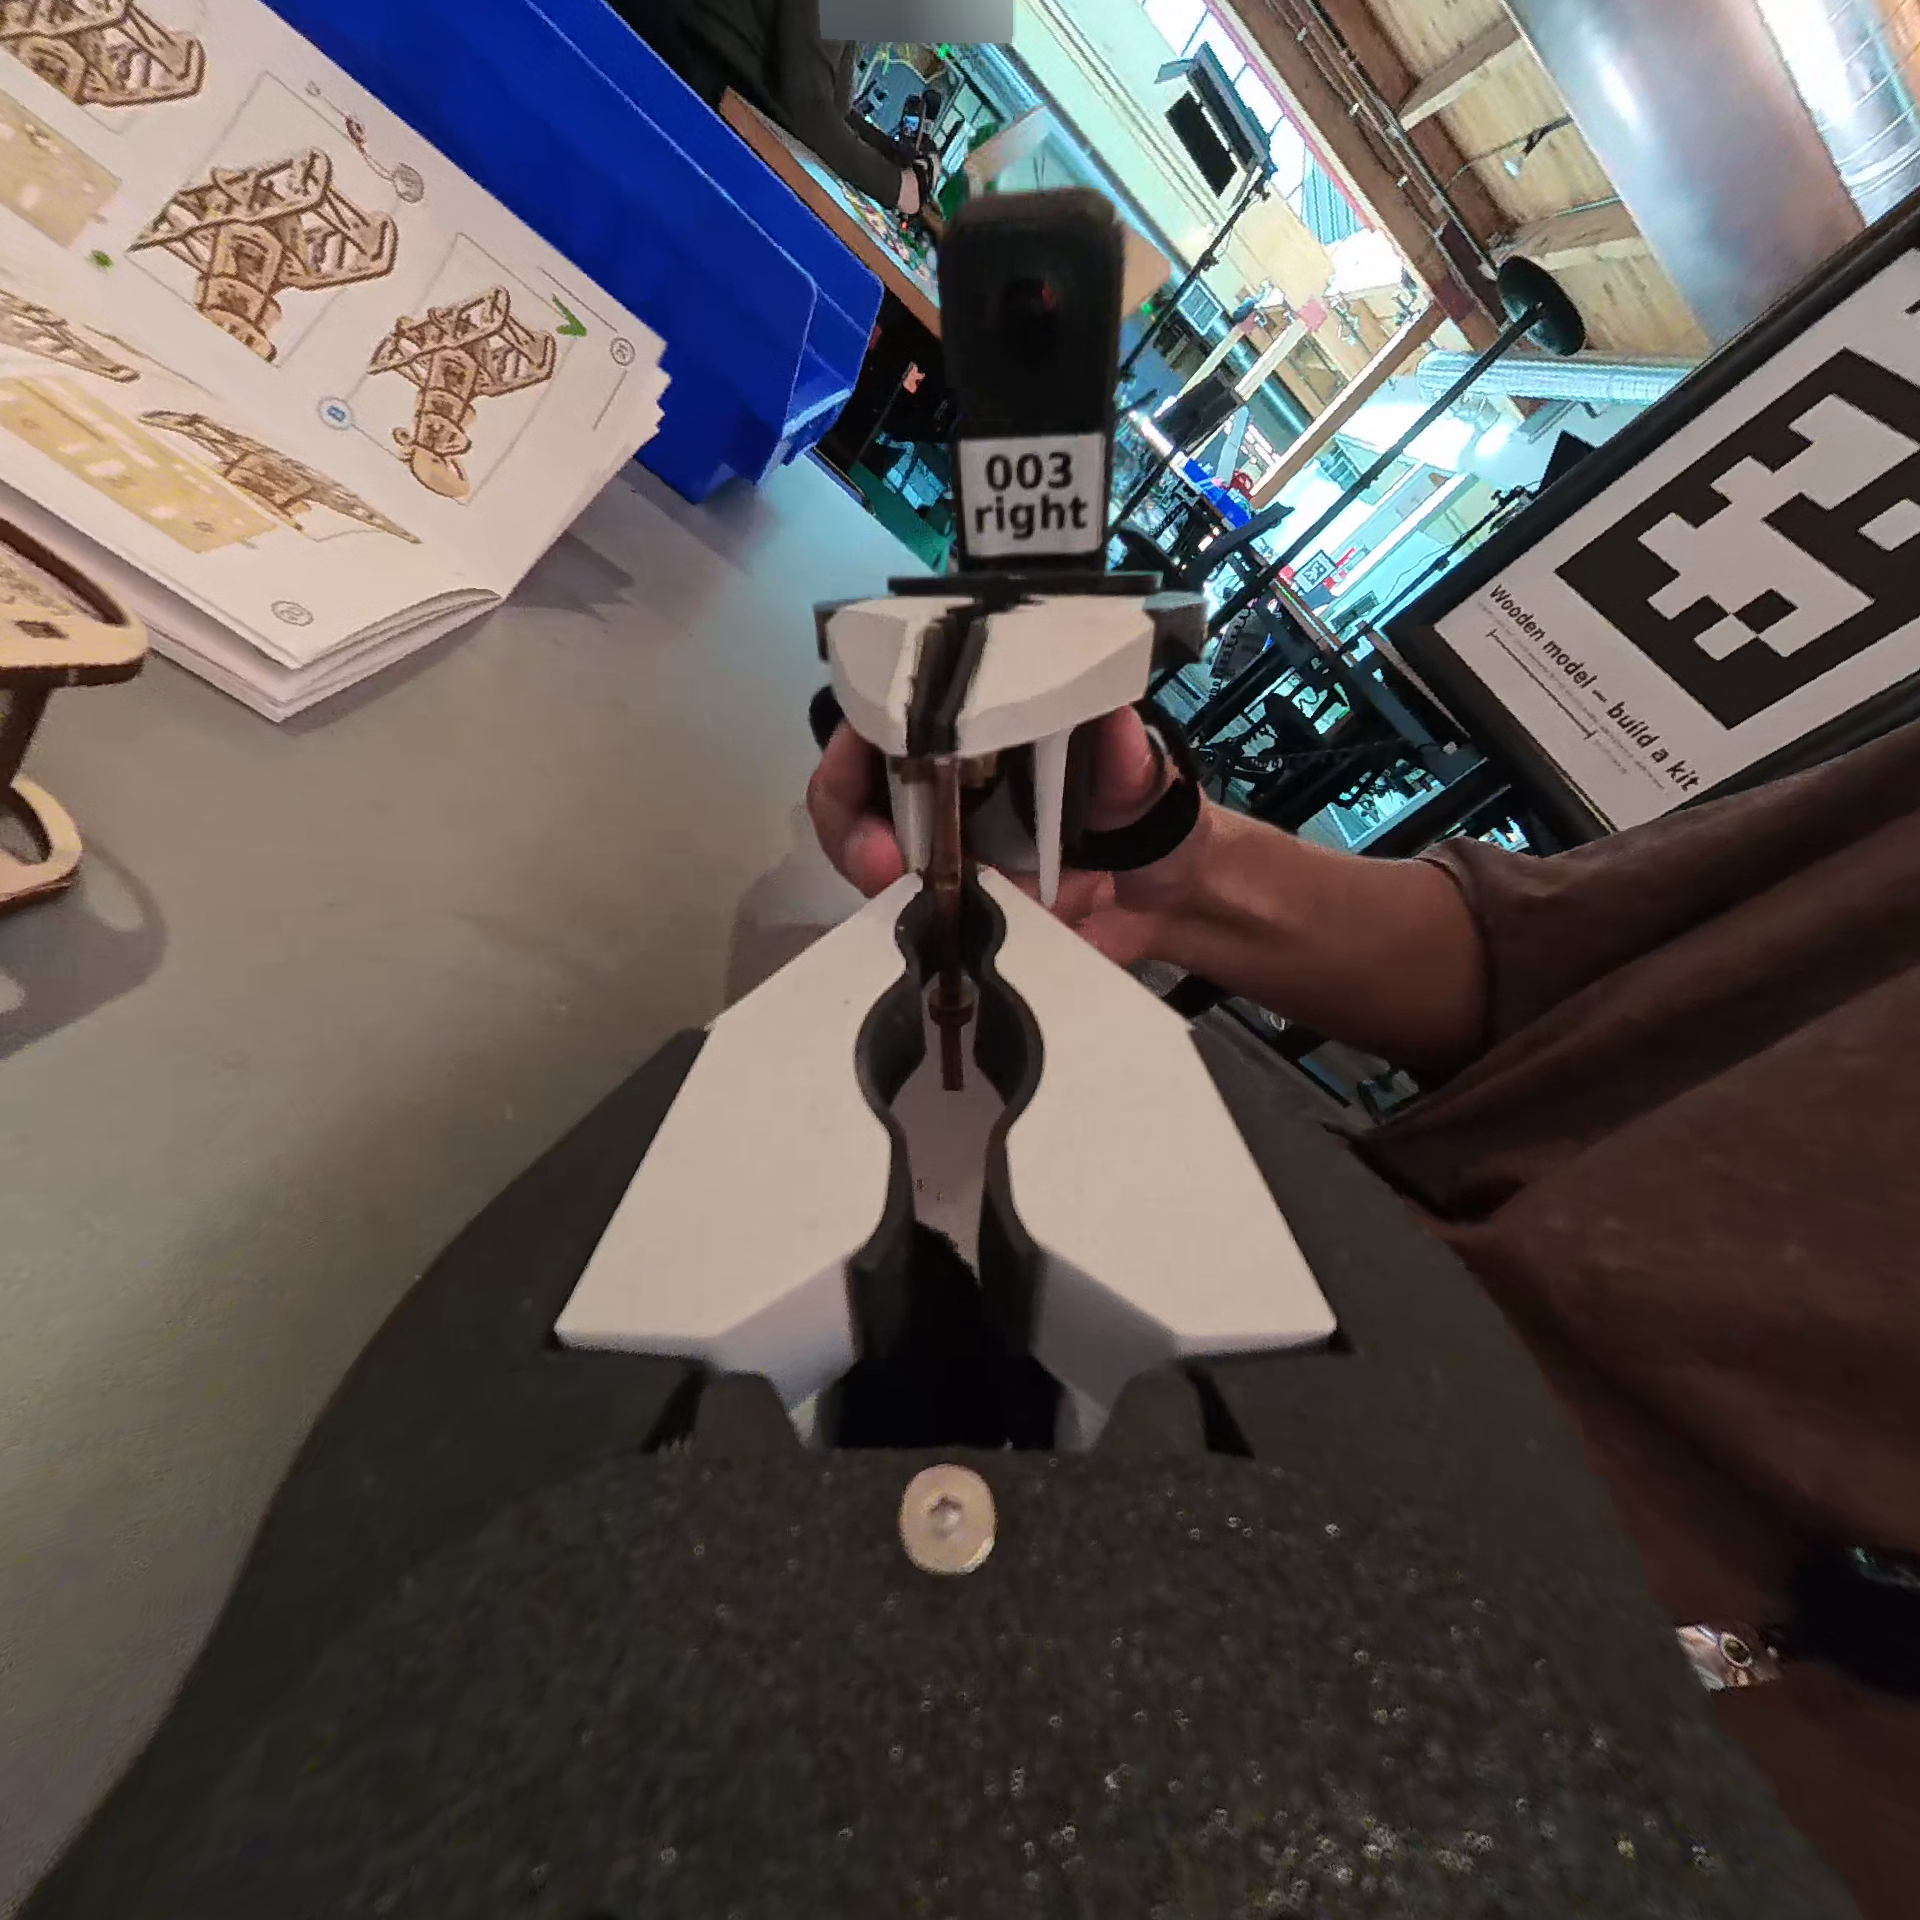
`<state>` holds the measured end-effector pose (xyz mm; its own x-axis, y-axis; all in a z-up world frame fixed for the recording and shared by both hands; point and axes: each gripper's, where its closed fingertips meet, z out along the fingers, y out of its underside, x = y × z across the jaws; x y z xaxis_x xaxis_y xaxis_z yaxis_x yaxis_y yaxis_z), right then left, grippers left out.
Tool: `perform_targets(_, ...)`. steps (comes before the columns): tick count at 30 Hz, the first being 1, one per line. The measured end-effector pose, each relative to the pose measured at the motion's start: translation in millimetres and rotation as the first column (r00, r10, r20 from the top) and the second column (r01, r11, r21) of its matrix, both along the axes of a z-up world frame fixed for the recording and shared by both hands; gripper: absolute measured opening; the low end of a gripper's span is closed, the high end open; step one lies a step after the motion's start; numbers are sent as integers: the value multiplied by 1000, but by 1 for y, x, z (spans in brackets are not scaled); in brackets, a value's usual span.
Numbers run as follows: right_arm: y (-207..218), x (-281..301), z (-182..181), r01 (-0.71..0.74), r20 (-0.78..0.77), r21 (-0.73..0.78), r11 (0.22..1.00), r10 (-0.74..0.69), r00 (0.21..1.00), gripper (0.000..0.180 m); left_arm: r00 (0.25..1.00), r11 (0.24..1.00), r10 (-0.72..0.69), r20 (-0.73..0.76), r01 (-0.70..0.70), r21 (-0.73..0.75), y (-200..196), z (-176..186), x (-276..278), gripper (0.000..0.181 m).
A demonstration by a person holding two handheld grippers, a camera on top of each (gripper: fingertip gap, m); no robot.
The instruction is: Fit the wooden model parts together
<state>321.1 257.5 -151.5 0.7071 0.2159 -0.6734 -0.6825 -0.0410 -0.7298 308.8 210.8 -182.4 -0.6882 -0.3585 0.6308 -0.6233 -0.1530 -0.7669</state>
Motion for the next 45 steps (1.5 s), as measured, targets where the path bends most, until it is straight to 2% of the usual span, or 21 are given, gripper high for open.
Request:
perform_targets(1,0,0,-1,-4,-23,12,1000,5,1000,1,1000,1000,-4,-6,4,0,0,-1,0,1)
perform_targets(5,3,1,-6,37,1,-4,999,-37,999,2,999,1000,-3,-40,3,-12,2,-3,1,0)
perform_targets(19,4,-11,-15,-28,34,-67,997,30,999,2,998,999,-26,-49,28,45,-3,-11,-3,0)
perform_targets(25,1,2,-5,-1,-81,14,1000,2,997,1,1000,1000,10,-1,-10,-1,0,-1,0,0)
perform_targets(28,-3,13,-4,45,-113,24,999,-42,993,1,998,996,63,9,-64,59,0,-6,6,4)
perform_targets(32,-4,9,-4,50,-44,20,999,-49,998,1,999,998,30,-19,-29,58,-4,-9,4,14)
perform_targets(34,-4,13,-6,100,0,-1,995,-100,995,2,997,995,79,-26,-77,69,1,-11,10,28)
perform_targets(35,-4,19,-9,157,39,-28,987,-156,987,1,993,991,112,-28,-109,76,5,-12,13,41)
perform_targets(38,-9,33,-9,307,164,-60,950,-294,942,1,966,955,255,39,-258,145,20,-12,25,48)
perform_targets(42,-11,35,2,372,248,-74,925,-344,905,1,955,896,253,157,-293,334,10,-24,24,53)
perform_targets(44,-11,35,5,383,225,-67,921,-360,905,2,947,834,261,189,-320,449,9,-36,26,46)
perform_targets(45,-12,37,3,394,208,-74,916,-372,905,2,937,808,280,208,-347,477,11,-39,28,32)
